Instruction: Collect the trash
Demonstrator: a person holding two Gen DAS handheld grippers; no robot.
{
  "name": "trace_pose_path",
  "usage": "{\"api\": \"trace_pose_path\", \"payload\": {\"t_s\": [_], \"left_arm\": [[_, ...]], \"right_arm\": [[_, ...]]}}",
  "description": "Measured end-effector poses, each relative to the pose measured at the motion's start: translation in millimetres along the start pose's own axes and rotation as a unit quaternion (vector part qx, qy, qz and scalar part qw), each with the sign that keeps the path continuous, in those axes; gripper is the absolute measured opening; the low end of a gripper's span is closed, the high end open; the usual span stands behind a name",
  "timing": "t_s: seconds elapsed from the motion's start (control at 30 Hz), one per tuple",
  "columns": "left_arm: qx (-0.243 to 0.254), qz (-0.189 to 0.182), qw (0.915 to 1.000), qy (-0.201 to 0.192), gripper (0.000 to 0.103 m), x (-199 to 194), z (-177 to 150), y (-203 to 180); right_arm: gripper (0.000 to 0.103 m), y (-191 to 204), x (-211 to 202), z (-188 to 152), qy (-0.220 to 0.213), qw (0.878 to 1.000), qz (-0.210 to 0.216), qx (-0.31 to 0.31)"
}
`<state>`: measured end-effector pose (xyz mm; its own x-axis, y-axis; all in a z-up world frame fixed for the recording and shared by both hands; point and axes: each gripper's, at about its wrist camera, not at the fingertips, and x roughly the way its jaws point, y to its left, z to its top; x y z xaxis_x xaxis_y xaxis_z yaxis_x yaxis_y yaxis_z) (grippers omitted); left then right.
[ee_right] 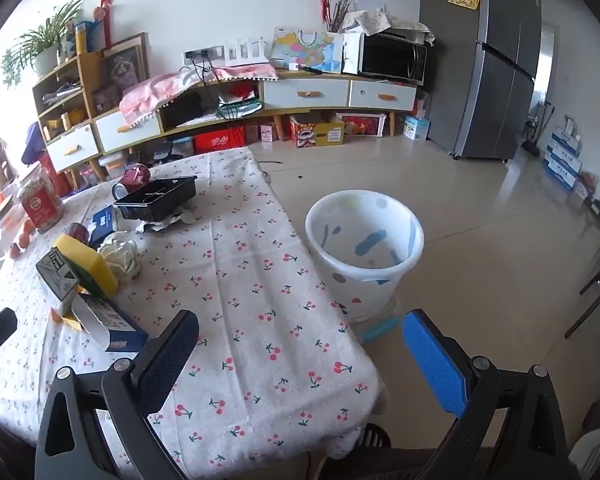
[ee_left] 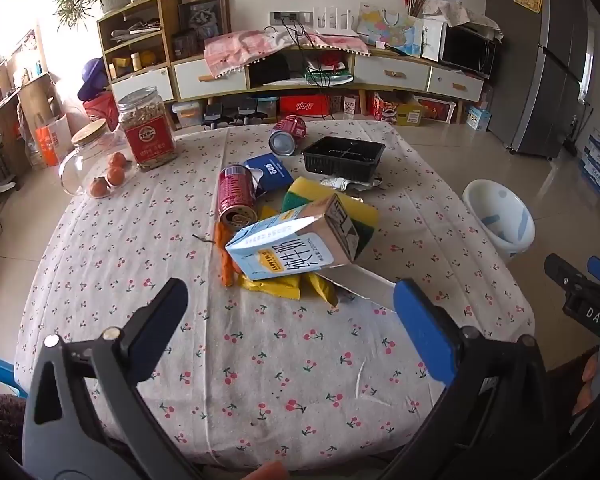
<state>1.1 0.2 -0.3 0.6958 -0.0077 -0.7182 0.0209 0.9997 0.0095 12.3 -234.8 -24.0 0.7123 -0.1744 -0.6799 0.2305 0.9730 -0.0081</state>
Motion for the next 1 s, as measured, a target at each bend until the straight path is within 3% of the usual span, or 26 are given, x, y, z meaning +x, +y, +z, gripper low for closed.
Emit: {"api": "trace_pose_path", "payload": {"t_s": [0.3, 0.37, 1.0], "left_arm": [[-0.013, -0.012, 0.9998, 0.005, 0.102, 1.8, -0.1, 3.0], [-0.012, -0.017, 0.9998, 0.005, 0.102, 3.6, -3.3, 2.8], [-0.022, -0.027, 0.9992, 0.020, 0.102, 8.3, -7.3, 8.5]], "right_arm": [[0.103, -2.6, 0.6, -0.9, 0.012, 1.000, 0.028, 0.001], [0.103, -2.9, -3.3, -7.8, -0.001, 1.000, -0.007, -0.001], [0.103, 3.7, -1.8, -4.6, -0.001, 1.000, -0.007, -0.012]]}}
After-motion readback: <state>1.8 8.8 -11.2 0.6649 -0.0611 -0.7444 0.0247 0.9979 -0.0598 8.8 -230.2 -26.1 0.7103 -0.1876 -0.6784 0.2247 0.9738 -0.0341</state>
